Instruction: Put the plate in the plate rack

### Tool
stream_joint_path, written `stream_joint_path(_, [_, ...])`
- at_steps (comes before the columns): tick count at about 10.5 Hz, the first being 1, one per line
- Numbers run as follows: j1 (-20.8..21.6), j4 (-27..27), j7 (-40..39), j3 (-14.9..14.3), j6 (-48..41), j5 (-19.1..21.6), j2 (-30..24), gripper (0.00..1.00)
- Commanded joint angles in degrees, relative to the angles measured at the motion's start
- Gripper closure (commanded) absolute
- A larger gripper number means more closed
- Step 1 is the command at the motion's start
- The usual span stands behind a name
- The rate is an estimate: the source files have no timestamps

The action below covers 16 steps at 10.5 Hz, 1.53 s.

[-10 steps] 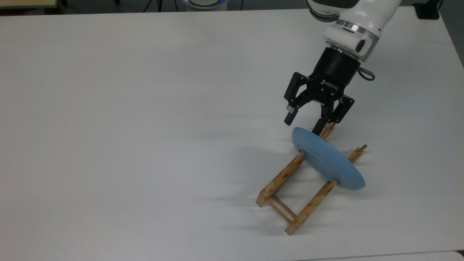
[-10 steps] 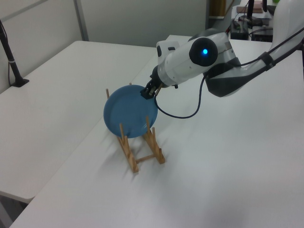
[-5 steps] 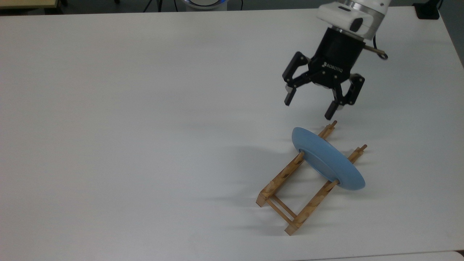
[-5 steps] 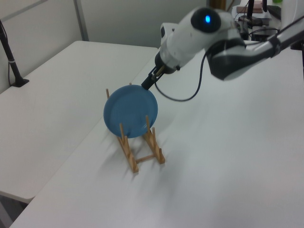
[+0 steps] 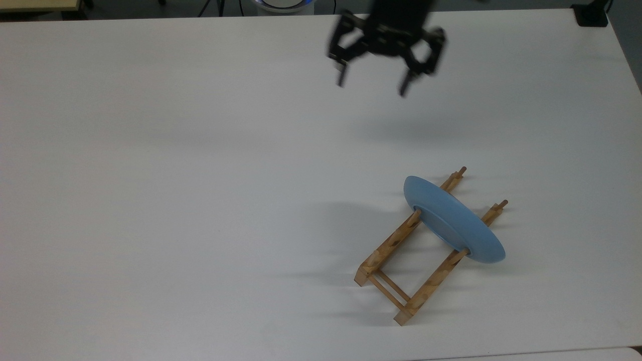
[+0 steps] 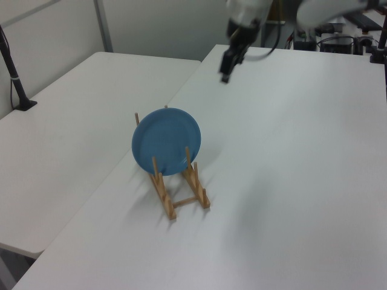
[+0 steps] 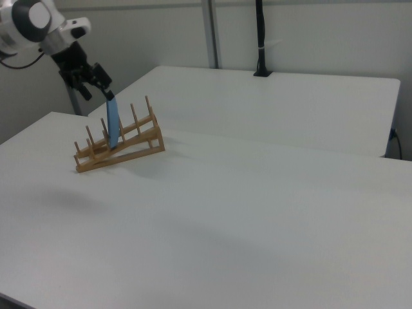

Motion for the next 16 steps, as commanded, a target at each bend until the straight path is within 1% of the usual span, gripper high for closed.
stream_joint_path(1, [-8.9,-5.5,-19.2,0.1,-12.1,11.3,-7.2,0.0])
stream_joint_path(2, [-11.0,-7.7,-22.9,0.2,-13.9,11.6,-9.2,0.0])
stream_joint_path(3, [-12.7,-11.0,-25.8,0.2,-13.9,11.6,-11.8,0.0])
stream_joint_path(4, [-13.5,-13.4,-25.7,0.2,-14.2,11.6,-13.8,0.0])
stream_joint_path(5, [-14.3,-14.0,-25.8,0.1,-14.7,11.6,-14.8,0.0])
stream_joint_path(6, [-15.9,-13.9,-25.5,0.2,-15.0,11.6,-15.0,0.0])
stream_joint_path(7, [-16.3,-13.9,-25.5,0.2,-15.0,11.6,-15.4,0.0])
stream_joint_path(9, [-16.3,-13.4,-25.7,0.0,-14.4,11.5,-14.4,0.0])
stream_joint_path(11, [-16.2,-11.6,-26.1,-1.1,-14.9,11.6,-12.9,0.0])
stream_joint_path(16, [-16.3,-11.7,-25.5,-1.2,-15.6,12.2,-13.0,0.0])
